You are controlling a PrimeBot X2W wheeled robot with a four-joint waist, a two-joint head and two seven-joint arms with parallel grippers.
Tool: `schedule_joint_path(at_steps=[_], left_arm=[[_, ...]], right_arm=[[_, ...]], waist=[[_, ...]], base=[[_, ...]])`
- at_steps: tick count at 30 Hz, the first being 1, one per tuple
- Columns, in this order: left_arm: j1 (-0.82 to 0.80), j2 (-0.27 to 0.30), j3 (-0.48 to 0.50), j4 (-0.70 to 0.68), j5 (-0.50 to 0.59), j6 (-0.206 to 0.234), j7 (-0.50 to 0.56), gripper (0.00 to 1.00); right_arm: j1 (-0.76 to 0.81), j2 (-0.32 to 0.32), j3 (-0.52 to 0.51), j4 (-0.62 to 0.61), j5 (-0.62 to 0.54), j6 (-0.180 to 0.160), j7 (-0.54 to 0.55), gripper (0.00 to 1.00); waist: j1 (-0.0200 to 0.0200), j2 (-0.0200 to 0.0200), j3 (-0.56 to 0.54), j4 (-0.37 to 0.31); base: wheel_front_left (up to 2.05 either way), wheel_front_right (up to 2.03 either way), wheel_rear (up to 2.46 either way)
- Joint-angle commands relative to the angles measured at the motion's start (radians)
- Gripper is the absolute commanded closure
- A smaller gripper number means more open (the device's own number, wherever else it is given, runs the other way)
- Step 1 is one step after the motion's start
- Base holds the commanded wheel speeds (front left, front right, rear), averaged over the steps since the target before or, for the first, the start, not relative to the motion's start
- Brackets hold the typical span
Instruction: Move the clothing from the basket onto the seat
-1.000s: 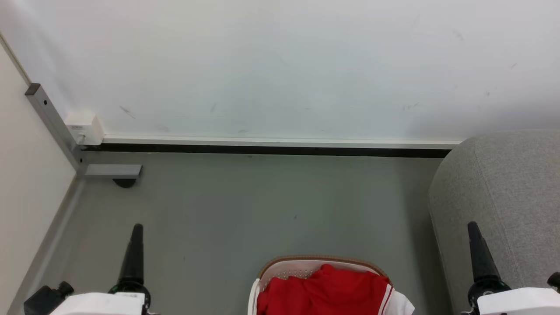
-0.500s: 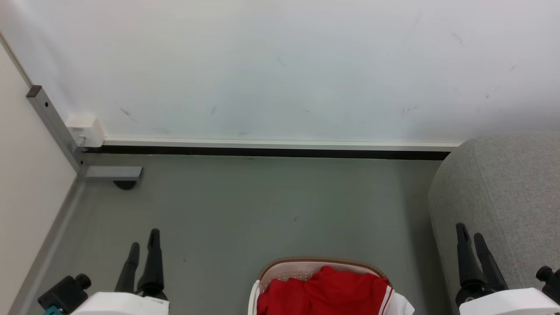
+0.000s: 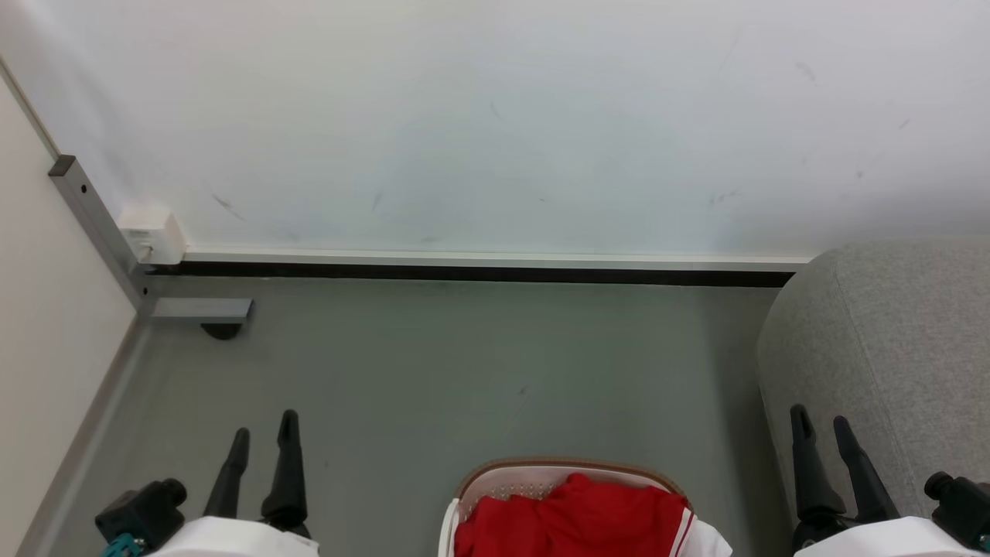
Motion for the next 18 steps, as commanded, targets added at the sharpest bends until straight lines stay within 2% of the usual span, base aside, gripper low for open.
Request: schedule_joint_path(at_steps=[1, 18], left_arm=[[0.002, 0.012, -0.007, -0.009, 0.039, 0.006, -0.011, 0.00], [0.006, 0.035, -0.050, -0.001, 0.200, 0.043, -0.056, 0.00]], right_arm=[[-0.002, 0.000, 0.003, -0.002, -0.032, -0.001, -0.012, 0.00], [-0.005, 0.002, 0.022, 0.013, -0.201, -0.001, -0.057, 0.00]], waist=[[0.0000, 0.0000, -0.001, 0.000], [0.0000, 0.0000, -0.010, 0.000]], base=[[0.00, 0.00, 0.00], [0.00, 0.00, 0.00]])
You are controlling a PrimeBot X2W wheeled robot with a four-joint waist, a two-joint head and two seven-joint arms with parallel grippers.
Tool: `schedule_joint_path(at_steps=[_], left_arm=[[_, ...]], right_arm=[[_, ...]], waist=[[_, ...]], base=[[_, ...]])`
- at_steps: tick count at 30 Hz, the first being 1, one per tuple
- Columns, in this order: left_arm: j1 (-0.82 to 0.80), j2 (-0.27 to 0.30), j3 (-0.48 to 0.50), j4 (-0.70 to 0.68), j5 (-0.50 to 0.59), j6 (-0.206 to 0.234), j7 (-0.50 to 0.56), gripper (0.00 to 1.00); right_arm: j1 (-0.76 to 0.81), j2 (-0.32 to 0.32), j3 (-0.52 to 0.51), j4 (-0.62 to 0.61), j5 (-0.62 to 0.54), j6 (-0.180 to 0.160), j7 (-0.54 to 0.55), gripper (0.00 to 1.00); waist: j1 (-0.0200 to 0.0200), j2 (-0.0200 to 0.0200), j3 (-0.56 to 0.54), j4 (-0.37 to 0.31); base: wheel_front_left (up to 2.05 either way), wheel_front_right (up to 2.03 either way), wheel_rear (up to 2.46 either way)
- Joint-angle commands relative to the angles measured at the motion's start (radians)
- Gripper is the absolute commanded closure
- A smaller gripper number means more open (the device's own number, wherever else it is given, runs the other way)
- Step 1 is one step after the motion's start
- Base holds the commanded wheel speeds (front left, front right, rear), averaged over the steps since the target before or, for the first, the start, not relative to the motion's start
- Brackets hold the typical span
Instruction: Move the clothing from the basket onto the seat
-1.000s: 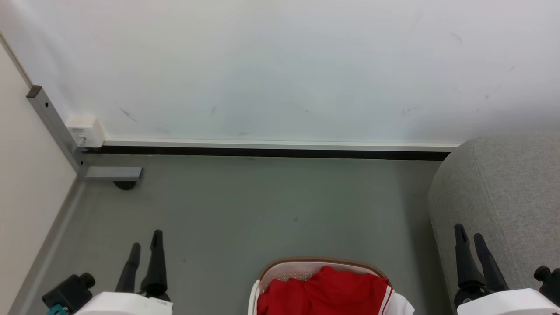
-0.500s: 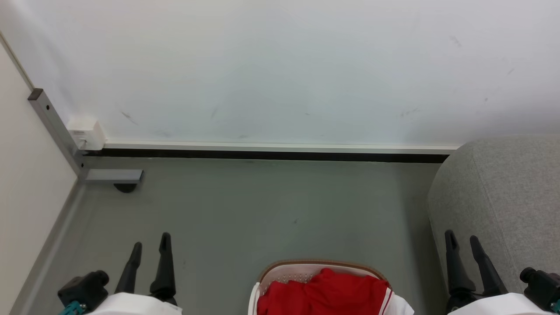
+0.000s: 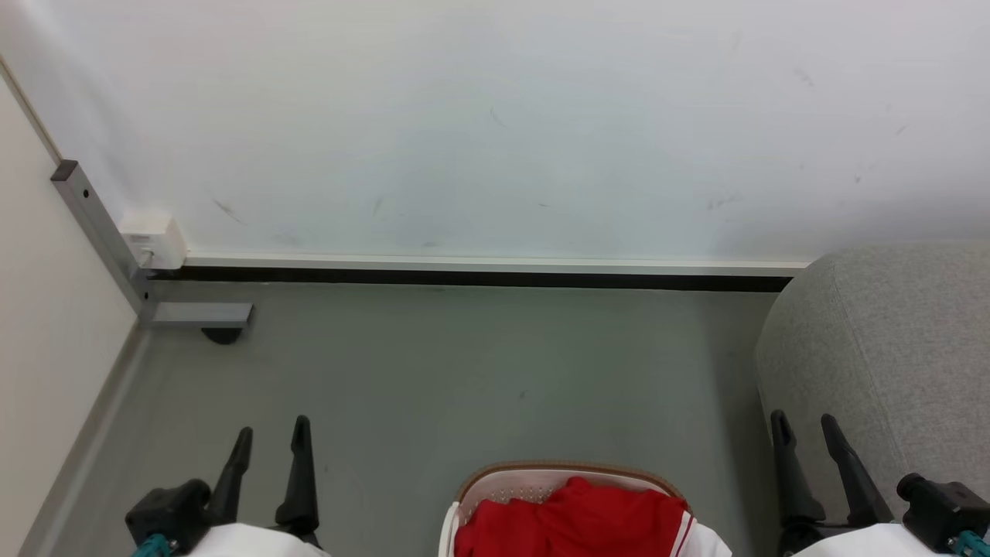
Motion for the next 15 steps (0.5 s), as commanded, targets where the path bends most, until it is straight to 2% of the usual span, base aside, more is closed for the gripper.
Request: schedule_joint_path(at_steps=[1, 15], left_arm=[[-0.001, 0.012, -0.002, -0.007, 0.034, 0.005, -0.014, 0.00], [0.009, 0.015, -0.016, -0.016, 0.147, 0.010, -0.045, 0.00]], right_arm=[[-0.004, -0.002, 0.004, -0.004, -0.029, -0.001, -0.012, 0.00], [-0.002, -0.001, 0.024, -0.012, -0.123, -0.002, -0.044, 0.00]], waist=[[0.0000, 0.0000, -0.001, 0.000], [0.0000, 0.0000, -0.005, 0.000]], base=[[0.00, 0.00, 0.00], [0.00, 0.00, 0.00]])
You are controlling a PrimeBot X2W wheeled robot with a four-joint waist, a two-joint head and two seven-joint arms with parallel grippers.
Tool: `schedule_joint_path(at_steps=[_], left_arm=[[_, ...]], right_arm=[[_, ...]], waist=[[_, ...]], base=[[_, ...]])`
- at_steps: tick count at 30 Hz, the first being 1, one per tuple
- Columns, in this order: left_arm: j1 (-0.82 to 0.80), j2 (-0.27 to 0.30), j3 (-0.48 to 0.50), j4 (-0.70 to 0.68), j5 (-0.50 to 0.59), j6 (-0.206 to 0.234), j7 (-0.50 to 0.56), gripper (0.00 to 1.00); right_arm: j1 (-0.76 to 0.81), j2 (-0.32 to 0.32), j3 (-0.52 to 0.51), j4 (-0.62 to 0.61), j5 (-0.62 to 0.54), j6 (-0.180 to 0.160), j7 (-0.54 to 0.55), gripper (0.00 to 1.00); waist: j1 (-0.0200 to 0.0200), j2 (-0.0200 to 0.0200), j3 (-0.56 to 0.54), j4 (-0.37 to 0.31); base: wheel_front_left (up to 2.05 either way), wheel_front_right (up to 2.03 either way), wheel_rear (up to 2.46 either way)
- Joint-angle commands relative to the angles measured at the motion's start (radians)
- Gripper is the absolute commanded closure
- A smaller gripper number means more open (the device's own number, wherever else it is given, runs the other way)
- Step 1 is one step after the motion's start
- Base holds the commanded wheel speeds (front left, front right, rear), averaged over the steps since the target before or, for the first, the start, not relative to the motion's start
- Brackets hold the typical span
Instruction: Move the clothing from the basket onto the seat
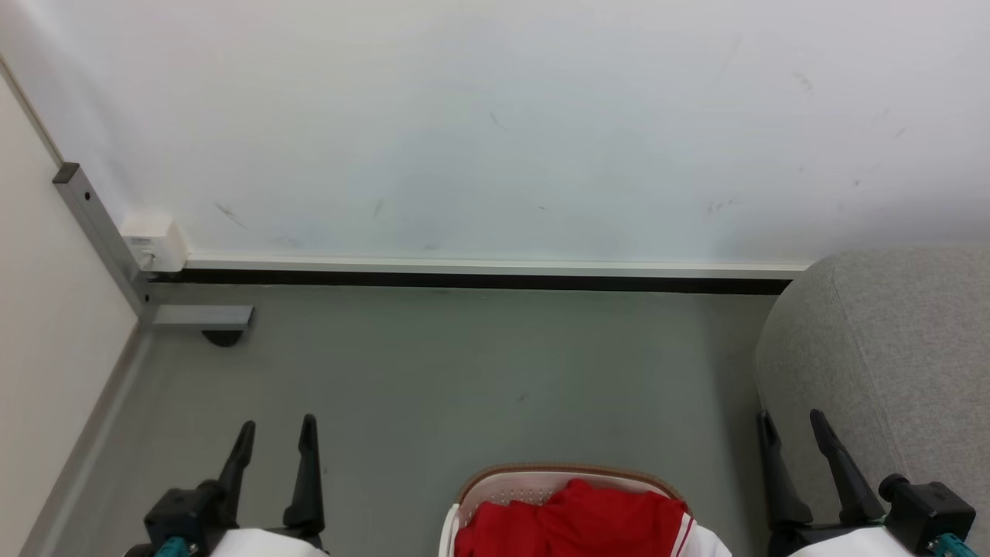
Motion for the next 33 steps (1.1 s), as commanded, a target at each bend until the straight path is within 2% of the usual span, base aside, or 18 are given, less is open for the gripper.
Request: schedule_joint_path(at_steps=[1, 28, 33], left_arm=[[0.007, 0.007, -0.002, -0.010, 0.032, -0.002, -0.010, 0.00], [0.021, -0.009, -0.002, -0.021, 0.235, -0.013, -0.062, 0.00], [0.022, -0.015, 0.006, -0.018, 0.232, -0.018, -0.059, 0.00]], right_arm=[[-0.002, -0.002, 0.005, -0.008, -0.027, -0.002, -0.010, 0.00], [0.001, -0.003, 0.031, -0.020, -0.177, -0.002, -0.062, 0.00], [0.001, -0.003, 0.030, -0.020, -0.170, -0.002, -0.059, 0.00]], waist=[[0.0000, 0.0000, -0.001, 0.000], [0.0000, 0.0000, -0.013, -0.005], [0.0000, 0.0000, -0.014, -0.005]], base=[[0.00, 0.00, 0.00], [0.00, 0.00, 0.00], [0.00, 0.00, 0.00]])
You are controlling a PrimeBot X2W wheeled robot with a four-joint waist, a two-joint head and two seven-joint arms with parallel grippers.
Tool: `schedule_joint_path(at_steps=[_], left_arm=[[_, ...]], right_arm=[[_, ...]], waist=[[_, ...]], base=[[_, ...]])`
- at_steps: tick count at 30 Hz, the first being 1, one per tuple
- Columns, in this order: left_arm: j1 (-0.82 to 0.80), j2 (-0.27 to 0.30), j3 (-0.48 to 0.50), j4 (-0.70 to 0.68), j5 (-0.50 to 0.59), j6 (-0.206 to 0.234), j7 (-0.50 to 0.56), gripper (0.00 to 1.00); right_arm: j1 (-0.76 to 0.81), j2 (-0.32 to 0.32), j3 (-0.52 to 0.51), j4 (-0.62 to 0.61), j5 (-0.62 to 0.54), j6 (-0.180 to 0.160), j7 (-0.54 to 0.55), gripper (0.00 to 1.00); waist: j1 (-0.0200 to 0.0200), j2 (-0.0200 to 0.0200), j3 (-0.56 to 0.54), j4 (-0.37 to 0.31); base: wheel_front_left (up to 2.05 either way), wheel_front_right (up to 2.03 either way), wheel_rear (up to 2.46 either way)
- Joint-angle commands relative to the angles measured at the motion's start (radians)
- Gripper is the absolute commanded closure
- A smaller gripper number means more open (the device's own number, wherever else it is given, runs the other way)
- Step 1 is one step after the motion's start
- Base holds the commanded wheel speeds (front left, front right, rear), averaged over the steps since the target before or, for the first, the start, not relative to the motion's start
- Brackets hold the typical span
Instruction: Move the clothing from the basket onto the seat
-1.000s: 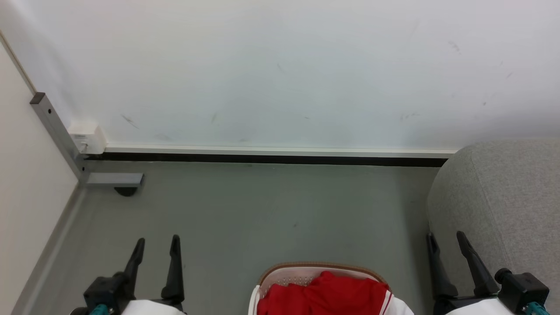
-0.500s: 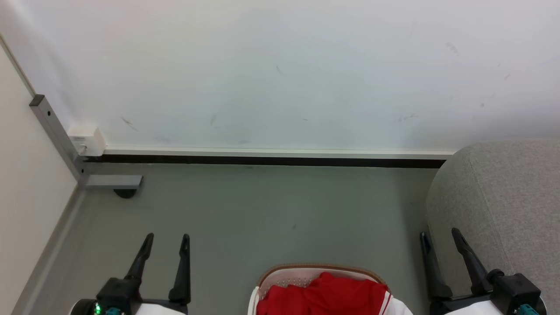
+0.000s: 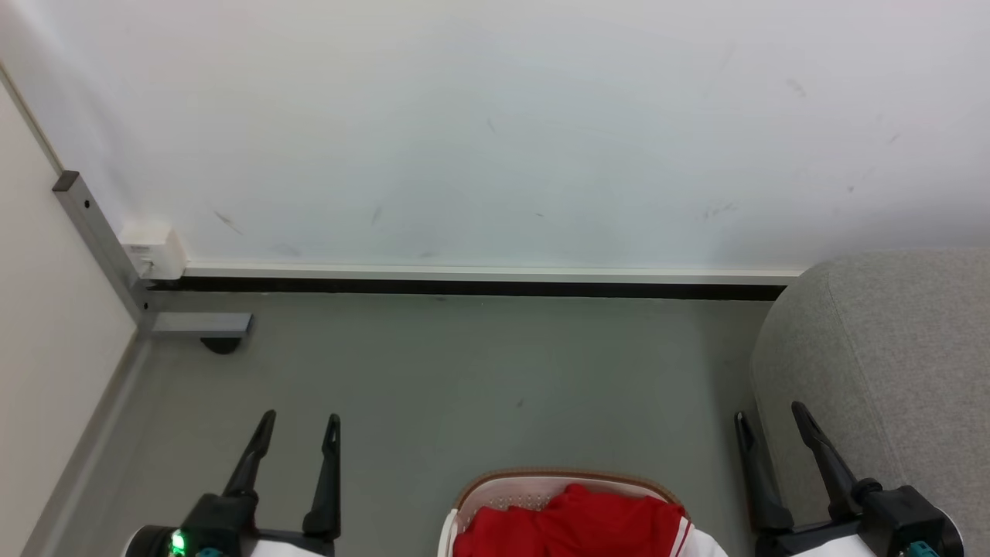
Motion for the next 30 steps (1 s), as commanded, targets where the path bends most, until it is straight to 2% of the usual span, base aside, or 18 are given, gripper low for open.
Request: schedule_joint_path(at_steps=[1, 18, 30], left_arm=[[0.012, 0.000, 0.005, 0.002, 0.012, -0.005, -0.001, 0.00], [0.011, -0.014, 0.024, 0.004, 0.009, -0.031, -0.001, 0.00], [-0.009, -0.022, 0.029, 0.000, -0.003, -0.055, -0.001, 0.00]], right_arm=[[0.001, -0.002, -0.001, -0.005, 0.002, -0.002, 0.000, 0.00], [-0.001, -0.002, 0.002, -0.008, 0.014, -0.002, 0.000, 0.00], [-0.016, -0.002, -0.015, -0.021, 0.007, -0.002, 0.000, 0.00]], waist=[[0.0000, 0.0000, 0.000, 0.000], [0.0000, 0.0000, 0.006, -0.009], [0.0000, 0.0000, 0.050, -0.046]], base=[[0.00, 0.00, 0.00], [0.00, 0.00, 0.00], [0.00, 0.00, 0.00]])
